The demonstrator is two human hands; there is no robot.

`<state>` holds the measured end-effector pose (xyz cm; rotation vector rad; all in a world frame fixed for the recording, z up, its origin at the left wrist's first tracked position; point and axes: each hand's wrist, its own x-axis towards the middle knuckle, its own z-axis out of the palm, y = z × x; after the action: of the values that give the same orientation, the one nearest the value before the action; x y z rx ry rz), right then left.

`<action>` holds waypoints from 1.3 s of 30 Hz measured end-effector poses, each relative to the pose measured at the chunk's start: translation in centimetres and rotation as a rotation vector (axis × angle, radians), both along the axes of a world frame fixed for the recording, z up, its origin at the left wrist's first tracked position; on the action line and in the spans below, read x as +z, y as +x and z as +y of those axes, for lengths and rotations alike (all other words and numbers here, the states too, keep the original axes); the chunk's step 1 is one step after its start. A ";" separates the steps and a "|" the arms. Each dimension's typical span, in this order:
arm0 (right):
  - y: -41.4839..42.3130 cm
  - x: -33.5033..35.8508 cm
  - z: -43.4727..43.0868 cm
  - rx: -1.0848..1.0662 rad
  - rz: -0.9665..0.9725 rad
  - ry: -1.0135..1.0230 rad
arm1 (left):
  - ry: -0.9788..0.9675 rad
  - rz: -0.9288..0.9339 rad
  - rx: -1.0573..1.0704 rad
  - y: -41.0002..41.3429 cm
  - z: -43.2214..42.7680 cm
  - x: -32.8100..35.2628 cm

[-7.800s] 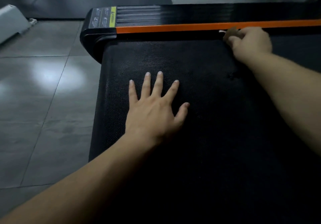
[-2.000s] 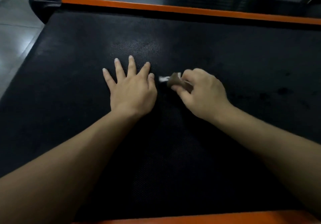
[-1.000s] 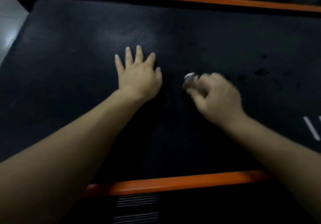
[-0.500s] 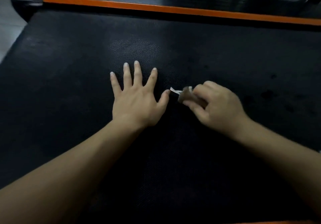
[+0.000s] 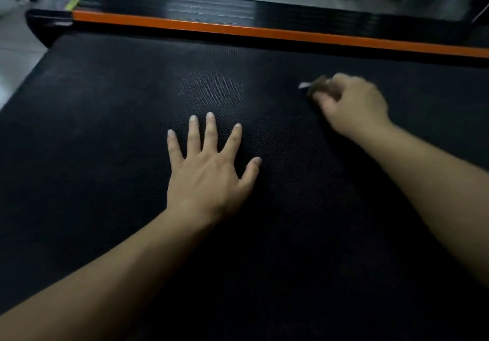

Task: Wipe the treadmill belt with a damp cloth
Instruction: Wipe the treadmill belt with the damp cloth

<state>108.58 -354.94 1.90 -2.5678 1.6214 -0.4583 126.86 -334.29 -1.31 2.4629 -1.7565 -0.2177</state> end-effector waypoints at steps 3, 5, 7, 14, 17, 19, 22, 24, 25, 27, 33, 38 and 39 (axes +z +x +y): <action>1.8 -0.6 -0.6 -0.050 -0.026 -0.001 | -0.001 -0.009 -0.034 0.1 -0.1 0.0; 3.1 -1.2 2.5 0.143 -0.055 0.036 | -0.003 -0.026 -0.069 0.0 -0.1 0.1; 2.9 -1.0 3.3 0.255 -0.047 0.080 | -0.025 -0.029 -0.092 -0.2 0.2 0.1; 4.2 0.0 -6.4 -0.219 -0.080 0.010 | -0.070 -0.006 -0.117 -0.3 -0.1 -0.1; 6.5 -0.9 -3.4 0.042 -0.100 0.034 | -0.081 0.001 -0.202 -0.3 -0.1 -0.4; 6.1 -0.8 -3.6 0.092 -0.062 0.016 | -0.056 -0.003 -0.212 -0.1 0.0 -0.3; 3.3 0.4 -7.6 -0.223 -0.058 0.003 | 0.043 0.000 -0.156 -0.9 -0.7 0.4; 1.9 0.8 -9.5 -0.397 -0.082 0.019 | 0.102 0.012 -0.110 -2.5 -1.4 0.8; 1.9 0.6 -9.4 -0.406 -0.086 0.014 | 0.115 0.022 -0.089 -3.3 -1.6 1.0; 2.6 -0.2 -8.2 -0.272 -0.102 0.008 | 0.112 0.004 -0.064 -4.2 -1.7 1.0; -2.4 0.5 -9.2 -0.238 -0.017 0.004 | 0.090 -0.033 -0.058 -4.4 -1.6 0.3; -1.9 -0.2 -6.5 -0.131 -0.069 -0.011 | 0.060 -0.032 -0.047 -4.6 -1.7 0.2; -1.7 -0.6 -4.8 -0.025 -0.066 0.017 | 0.059 -0.033 -0.044 -4.5 -1.7 0.2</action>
<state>106.83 -359.79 1.31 -2.4952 1.6296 -0.5222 122.33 -336.03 -1.13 2.4836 -1.8449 -0.2369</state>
